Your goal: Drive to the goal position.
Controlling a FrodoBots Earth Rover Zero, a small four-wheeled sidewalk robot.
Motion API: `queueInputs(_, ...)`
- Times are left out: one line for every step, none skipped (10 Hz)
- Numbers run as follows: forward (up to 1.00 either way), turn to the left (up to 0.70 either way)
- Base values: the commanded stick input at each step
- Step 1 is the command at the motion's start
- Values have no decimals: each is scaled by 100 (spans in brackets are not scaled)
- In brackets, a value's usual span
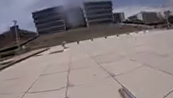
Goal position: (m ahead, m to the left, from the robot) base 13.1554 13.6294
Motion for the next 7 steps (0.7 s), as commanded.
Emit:
queueInputs(100,-6)
queueInputs(100,0)
queueInputs(100,0)
queueInputs(100,0)
queueInputs(100,0)
queueInputs(100,0)
queueInputs(100,0)
